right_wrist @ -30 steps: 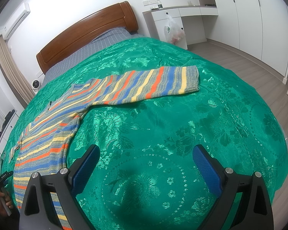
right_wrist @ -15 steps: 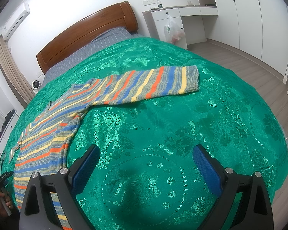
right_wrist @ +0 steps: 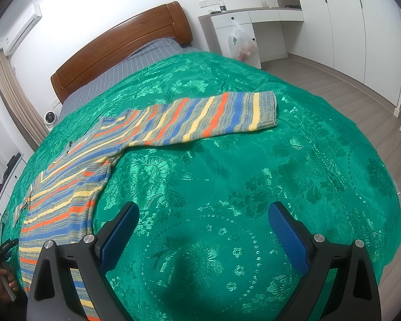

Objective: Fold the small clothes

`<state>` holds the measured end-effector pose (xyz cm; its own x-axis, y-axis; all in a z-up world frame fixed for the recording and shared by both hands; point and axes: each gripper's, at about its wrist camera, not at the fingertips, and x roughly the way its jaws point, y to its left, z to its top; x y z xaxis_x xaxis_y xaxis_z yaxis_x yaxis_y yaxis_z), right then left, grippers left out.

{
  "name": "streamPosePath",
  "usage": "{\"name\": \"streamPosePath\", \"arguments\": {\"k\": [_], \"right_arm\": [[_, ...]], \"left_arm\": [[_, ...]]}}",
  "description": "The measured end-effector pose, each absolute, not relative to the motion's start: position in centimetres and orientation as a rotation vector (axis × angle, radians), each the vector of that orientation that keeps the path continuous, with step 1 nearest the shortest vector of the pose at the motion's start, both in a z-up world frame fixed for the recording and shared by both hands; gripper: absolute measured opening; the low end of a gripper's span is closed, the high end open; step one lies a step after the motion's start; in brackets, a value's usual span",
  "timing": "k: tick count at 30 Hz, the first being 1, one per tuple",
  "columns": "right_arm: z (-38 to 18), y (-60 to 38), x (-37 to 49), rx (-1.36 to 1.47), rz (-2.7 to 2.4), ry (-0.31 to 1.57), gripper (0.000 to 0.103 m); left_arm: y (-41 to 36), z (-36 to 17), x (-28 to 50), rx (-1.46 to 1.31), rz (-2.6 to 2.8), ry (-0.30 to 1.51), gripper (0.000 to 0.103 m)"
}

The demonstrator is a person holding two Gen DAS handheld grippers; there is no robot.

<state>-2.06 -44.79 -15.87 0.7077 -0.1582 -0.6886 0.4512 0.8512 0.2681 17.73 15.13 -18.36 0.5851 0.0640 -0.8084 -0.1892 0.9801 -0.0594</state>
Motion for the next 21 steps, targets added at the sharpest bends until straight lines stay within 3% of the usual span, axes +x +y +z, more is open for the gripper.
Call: {"name": "streamPosePath", "arguments": {"k": [21], "right_arm": [[-15.83,-44.89,-2.2,0.444,-0.353,0.712,0.096]], "left_arm": [[15.16,-18.36,17.79,-0.144,0.149,0.934,0.103]]}}
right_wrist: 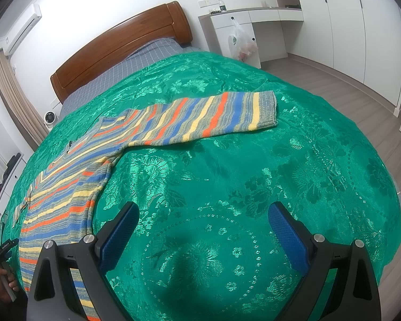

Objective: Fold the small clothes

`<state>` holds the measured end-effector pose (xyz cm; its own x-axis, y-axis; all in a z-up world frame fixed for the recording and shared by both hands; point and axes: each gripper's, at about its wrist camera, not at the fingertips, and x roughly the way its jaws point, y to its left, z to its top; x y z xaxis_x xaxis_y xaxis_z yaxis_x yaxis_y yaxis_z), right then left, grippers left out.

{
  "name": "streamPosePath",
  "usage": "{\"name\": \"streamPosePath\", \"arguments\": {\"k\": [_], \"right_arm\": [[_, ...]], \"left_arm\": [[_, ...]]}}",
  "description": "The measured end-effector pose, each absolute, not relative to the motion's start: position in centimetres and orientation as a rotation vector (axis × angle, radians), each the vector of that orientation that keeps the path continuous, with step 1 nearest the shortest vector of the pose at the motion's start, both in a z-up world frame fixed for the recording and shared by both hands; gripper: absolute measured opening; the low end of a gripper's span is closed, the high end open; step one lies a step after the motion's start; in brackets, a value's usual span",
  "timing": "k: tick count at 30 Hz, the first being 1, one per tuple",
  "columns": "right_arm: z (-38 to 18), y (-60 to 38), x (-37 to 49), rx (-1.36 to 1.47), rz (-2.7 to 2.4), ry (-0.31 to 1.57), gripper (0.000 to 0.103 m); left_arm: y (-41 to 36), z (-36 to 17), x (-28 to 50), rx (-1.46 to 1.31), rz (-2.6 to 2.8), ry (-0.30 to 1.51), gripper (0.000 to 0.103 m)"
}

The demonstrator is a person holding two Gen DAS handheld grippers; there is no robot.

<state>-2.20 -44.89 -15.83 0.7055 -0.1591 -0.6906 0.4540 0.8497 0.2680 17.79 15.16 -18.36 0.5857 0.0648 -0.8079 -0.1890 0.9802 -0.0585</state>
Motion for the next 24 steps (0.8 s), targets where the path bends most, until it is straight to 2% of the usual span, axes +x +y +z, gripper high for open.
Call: {"name": "streamPosePath", "arguments": {"k": [24], "right_arm": [[-15.83,-44.87,-2.26,0.445,-0.356,0.712,0.096]], "left_arm": [[15.2,-18.37,17.84,-0.143,0.149,0.934,0.103]]}}
